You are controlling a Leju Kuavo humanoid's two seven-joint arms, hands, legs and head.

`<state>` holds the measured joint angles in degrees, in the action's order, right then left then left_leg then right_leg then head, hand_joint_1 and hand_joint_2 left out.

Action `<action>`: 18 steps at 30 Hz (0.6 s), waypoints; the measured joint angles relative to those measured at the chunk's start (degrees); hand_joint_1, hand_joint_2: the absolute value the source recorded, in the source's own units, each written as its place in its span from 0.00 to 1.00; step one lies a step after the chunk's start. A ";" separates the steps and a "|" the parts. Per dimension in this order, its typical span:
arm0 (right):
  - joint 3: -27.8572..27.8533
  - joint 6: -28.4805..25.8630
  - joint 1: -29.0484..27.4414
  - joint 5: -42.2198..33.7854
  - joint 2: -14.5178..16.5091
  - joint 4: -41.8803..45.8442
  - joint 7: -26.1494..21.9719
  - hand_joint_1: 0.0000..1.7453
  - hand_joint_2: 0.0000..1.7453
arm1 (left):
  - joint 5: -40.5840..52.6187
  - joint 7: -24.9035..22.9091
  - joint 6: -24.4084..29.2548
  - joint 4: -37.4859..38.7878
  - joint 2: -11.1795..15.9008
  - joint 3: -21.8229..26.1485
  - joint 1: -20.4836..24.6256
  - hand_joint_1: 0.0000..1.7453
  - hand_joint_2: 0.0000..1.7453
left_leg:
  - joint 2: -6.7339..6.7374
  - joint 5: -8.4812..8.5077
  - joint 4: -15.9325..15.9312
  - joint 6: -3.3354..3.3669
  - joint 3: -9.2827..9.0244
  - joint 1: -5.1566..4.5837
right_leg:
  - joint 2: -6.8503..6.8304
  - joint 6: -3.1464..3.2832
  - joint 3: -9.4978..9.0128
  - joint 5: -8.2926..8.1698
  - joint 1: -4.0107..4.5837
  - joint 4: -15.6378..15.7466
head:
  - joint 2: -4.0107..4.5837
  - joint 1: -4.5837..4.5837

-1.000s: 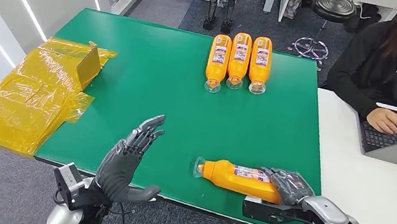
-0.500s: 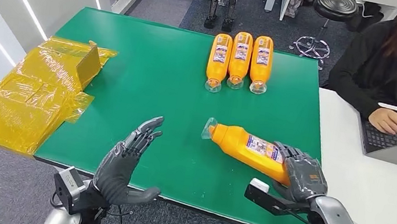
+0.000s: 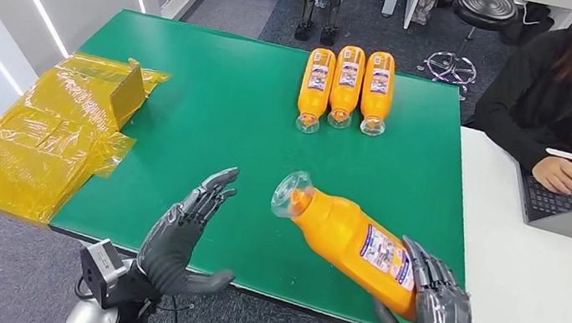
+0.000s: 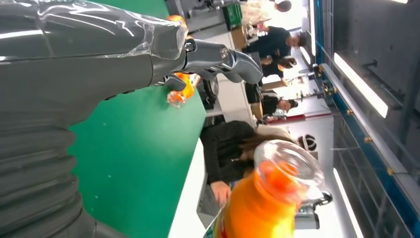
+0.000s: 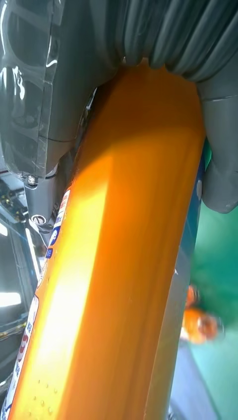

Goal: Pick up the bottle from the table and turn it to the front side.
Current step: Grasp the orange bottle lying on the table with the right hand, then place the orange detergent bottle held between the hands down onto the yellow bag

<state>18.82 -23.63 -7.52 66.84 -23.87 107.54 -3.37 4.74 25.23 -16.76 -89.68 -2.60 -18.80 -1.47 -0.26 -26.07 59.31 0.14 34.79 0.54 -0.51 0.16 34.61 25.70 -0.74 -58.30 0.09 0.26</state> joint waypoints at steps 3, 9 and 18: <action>0.91 -1.71 -1.84 0.75 2.19 0.94 -0.41 1.00 1.00 | -4.45 -0.86 -3.51 0.14 -0.29 -0.35 0.80 0.00 1.00 | 0.05 0.00 0.00 0.00 -0.02 0.00 | 0.05 0.00 0.00 0.00 0.00 0.00 | 0.00 0.00; 3.90 -1.40 -1.73 0.59 5.74 0.39 -1.76 1.00 1.00 | -16.21 -2.82 -11.56 0.55 -0.57 -2.62 1.45 0.00 1.00 | 0.11 0.01 0.00 0.00 -0.03 -0.01 | 0.12 0.00 -0.02 -0.01 -0.01 0.00 | 0.00 0.00; 8.65 0.90 1.91 0.05 10.10 -2.17 -2.87 1.00 1.00 | -22.20 -6.38 -14.78 0.63 -0.58 -7.00 3.74 0.00 1.00 | 0.11 0.02 0.00 -0.01 -0.03 0.00 | 0.12 0.00 -0.01 -0.01 0.00 -0.01 | 0.00 0.01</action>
<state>27.47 -22.72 -5.61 66.89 -13.76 105.37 -6.24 -17.45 18.86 -31.54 -89.04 -3.17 -25.80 2.28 -0.14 -26.05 59.31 0.13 34.76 0.53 -0.39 0.17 34.60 25.69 -0.74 -58.31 0.09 0.26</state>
